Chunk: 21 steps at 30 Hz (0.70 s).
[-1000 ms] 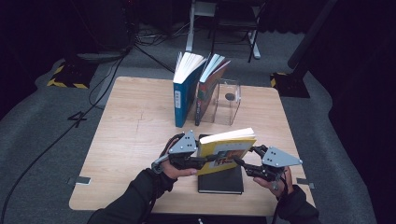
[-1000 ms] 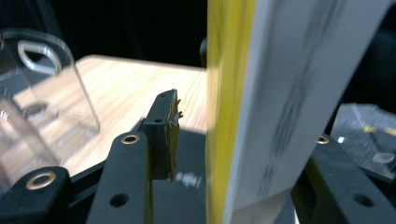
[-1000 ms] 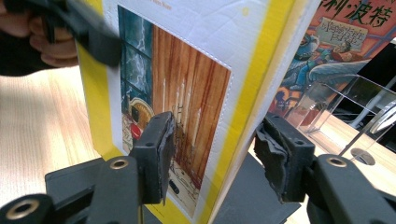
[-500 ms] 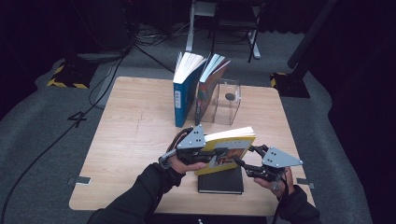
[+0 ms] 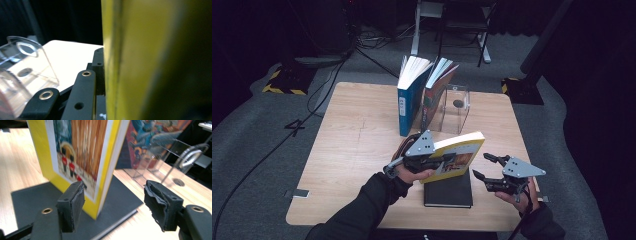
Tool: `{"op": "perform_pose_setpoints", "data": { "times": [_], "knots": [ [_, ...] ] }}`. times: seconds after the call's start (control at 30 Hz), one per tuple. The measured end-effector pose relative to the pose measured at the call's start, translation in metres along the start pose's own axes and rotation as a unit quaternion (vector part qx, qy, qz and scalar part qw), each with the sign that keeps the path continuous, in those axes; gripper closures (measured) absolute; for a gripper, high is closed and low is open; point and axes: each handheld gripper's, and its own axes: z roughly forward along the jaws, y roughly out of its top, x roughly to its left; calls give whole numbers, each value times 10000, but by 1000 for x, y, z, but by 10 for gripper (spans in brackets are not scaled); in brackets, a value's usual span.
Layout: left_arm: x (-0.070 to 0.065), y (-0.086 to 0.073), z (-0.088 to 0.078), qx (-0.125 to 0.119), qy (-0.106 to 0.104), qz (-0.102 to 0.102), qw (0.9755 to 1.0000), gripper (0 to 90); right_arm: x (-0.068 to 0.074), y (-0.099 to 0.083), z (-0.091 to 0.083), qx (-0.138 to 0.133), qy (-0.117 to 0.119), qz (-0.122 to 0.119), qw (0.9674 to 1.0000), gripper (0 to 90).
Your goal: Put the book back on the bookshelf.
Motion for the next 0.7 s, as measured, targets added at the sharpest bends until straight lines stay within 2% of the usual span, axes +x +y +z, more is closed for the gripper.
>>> {"op": "perform_pose_setpoints", "data": {
  "times": [0.03, 0.17, 0.2, 0.3, 0.37, 0.43, 0.6, 0.63, 0.7],
  "knots": [
    [1, 3, 1, 48, 159, 32, 9999, 747, -2, -3, 1, 61, -20, 23, 10000, 327],
    [7, 7, 3, 76, 418, -18, 9991, 747, -3, -6, 3, 117, -49, 82, 9999, 319],
    [7, 7, 3, 76, 418, -18, 9991, 748, -3, -6, 4, 159, -52, 53, 9998, 315],
    [13, 10, 5, 85, 669, -65, 9977, 747, -3, -8, 6, 213, -30, 47, 9998, 312],
    [17, 12, 6, 81, 900, -83, 9959, 748, -3, -10, 8, 279, -11, 100, 9996, 301],
    [19, 13, 6, 82, 971, -93, 9952, 748, -4, -11, 8, 288, -12, 107, 9995, 301],
    [31, 17, 4, 31, 1398, -219, 9899, 748, -5, -12, 9, 331, -15, 159, 9993, 300],
    [35, 18, 3, 17, 1597, -267, 9868, 748, -5, -13, 9, 356, -27, 173, 9992, 301],
    [40, 19, 2, 17, 1814, -331, 9828, 749, -6, -14, 9, 374, -41, 195, 9991, 301]
  ]
}}
